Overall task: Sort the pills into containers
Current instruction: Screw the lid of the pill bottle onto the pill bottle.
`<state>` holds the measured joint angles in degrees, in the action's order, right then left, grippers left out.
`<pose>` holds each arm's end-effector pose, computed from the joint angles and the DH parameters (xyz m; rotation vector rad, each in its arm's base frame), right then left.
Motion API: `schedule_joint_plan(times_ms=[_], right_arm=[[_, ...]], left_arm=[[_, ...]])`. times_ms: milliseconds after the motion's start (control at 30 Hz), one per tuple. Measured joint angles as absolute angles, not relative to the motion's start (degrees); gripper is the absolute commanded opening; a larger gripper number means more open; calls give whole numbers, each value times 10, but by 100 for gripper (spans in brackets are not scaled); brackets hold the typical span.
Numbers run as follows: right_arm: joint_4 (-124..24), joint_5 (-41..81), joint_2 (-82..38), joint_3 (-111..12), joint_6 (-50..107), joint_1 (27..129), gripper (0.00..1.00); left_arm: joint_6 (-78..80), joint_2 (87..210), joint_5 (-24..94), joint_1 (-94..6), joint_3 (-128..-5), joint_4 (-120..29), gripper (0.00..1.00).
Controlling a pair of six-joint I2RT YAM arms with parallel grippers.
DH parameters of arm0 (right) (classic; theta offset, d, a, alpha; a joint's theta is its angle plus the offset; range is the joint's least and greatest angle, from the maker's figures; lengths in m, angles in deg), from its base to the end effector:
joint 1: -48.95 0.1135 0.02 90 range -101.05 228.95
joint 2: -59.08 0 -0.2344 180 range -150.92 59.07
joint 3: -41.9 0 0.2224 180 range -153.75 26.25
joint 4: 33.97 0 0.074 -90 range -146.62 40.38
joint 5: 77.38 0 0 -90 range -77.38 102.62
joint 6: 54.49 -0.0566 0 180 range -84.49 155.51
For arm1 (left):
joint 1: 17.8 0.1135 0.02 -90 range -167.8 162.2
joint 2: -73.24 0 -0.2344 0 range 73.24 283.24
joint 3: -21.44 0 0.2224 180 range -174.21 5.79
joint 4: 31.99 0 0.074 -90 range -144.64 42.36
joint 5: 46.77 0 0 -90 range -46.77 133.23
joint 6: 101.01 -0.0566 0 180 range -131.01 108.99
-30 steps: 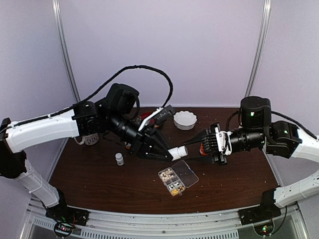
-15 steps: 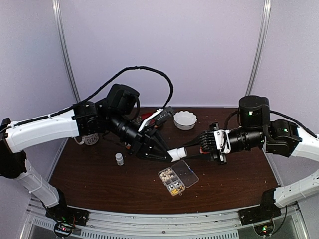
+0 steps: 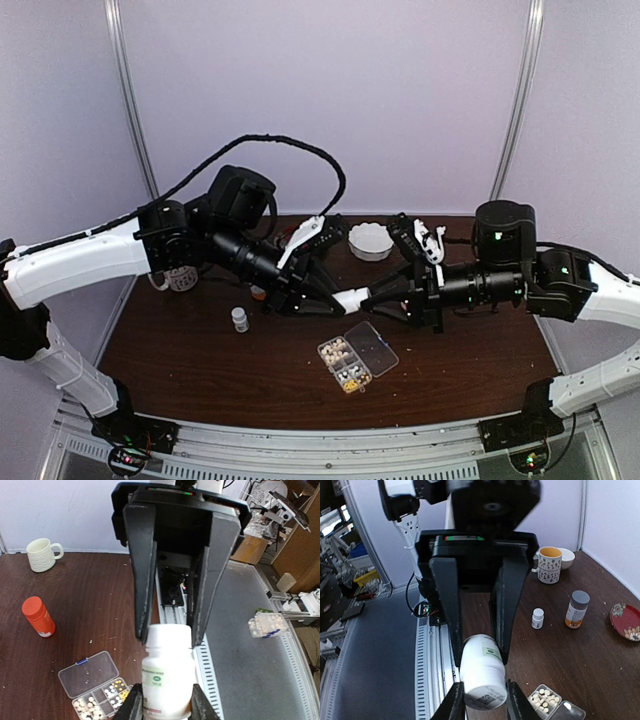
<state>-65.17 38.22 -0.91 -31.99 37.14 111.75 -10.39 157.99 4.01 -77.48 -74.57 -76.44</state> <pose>0.0871 0.2229 0.3327 -1.3360 1.4992 1.1290 0.1283 -0.2902 0.3258 1.4985 1.7585 -1.3152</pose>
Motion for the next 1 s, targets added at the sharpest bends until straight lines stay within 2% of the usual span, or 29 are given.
schedule_joint_plan(times_ms=[267, 533, 700, 1000], right_arm=[[-636, 301, -5, -308, 84, 1119, 0], [-585, 269, -17, -264, -169, 1112, 0], [-554, 268, -24, -231, -269, 1105, 0], [-485, 254, -22, -196, -363, 1095, 0]], left_arm=[[-194, 1580, 134, -779, -744, -739, 0], [-310, 1562, 255, -799, -677, -665, 0], [-416, 1557, 385, -838, -627, -610, 0], [-539, 1554, 540, -877, -569, -484, 0]])
